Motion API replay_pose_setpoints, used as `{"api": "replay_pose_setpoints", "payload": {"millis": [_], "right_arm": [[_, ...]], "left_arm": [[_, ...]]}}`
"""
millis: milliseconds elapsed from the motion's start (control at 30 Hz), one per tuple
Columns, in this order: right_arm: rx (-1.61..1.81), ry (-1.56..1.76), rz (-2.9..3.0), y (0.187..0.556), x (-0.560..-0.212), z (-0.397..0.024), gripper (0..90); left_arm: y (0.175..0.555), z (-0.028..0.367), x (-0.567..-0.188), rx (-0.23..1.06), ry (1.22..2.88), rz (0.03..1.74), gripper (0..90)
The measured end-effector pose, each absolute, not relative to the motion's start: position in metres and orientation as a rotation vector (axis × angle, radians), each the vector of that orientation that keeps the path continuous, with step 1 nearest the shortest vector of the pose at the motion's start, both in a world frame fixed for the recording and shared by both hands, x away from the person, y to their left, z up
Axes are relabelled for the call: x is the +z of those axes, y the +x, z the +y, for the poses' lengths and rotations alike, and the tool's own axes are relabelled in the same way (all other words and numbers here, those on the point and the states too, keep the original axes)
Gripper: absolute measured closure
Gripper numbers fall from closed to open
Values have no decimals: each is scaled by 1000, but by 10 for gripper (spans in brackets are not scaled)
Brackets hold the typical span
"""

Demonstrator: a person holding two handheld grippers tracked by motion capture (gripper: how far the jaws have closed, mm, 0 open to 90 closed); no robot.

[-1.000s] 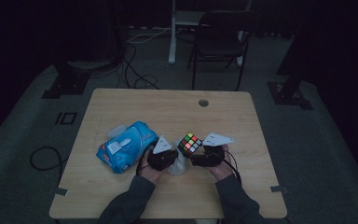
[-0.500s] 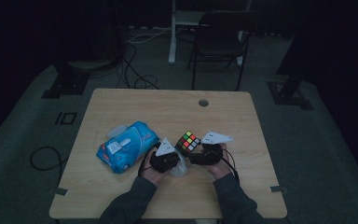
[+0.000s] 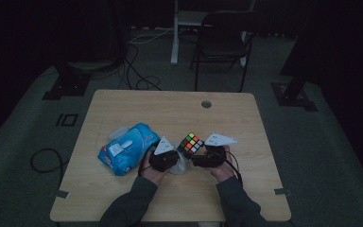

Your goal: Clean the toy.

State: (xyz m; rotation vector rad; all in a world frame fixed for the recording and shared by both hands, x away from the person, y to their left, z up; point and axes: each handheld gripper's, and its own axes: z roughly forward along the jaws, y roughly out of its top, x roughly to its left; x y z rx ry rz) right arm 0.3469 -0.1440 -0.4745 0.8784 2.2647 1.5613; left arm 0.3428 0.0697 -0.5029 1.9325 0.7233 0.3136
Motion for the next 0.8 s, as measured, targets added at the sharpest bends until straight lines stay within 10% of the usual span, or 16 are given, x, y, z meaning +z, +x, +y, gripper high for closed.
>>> {"api": "replay_pose_setpoints", "payload": {"millis": [800], "right_arm": [[1575, 902, 2247, 350, -471, -149, 345]], "left_arm": [[340, 67, -500, 311, 1913, 695, 895]]}}
